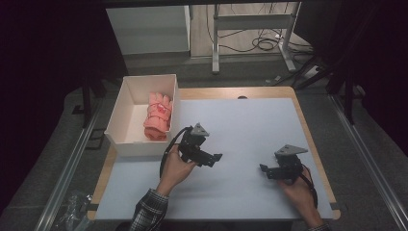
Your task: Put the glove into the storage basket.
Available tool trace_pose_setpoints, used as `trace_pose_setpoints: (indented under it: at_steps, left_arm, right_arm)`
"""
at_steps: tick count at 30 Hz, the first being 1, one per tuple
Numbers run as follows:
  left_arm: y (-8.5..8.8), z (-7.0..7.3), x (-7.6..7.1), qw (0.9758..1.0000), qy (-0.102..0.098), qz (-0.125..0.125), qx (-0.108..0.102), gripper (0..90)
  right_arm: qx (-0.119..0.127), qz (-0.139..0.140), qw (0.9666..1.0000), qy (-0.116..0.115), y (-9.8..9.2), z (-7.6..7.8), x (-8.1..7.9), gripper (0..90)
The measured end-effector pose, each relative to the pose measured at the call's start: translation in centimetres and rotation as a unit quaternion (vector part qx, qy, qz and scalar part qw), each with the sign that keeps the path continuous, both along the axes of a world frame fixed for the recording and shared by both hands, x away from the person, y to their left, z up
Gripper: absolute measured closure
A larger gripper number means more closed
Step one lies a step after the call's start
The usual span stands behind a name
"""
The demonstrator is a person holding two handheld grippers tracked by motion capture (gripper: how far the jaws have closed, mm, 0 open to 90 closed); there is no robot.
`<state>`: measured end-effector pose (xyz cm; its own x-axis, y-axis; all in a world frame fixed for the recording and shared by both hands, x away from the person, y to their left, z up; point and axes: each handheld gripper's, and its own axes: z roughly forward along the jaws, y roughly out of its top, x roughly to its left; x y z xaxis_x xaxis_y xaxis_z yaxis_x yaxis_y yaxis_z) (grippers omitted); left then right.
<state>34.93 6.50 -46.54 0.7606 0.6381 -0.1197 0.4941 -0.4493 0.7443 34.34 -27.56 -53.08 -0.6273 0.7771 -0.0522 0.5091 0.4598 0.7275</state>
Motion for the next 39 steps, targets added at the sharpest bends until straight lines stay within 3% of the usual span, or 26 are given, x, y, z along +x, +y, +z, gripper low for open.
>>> trace_pose_setpoints:
  at_steps: [18, 39]
  left_arm:
    - [1.1, -2.7, -1.8, 1.0000, -0.004, -0.007, -0.001, 1.3]
    - [2.6, -6.0, -3.2, 0.9999, 0.013, -0.010, 0.000, 1.3]
  right_arm:
    - [-0.001, -0.001, 1.0000, -0.001, 0.0, 0.0, 0.0, 19.1]
    - [-0.002, -0.002, 1.0000, -0.001, 0.0, 0.0, 0.0, 18.3]
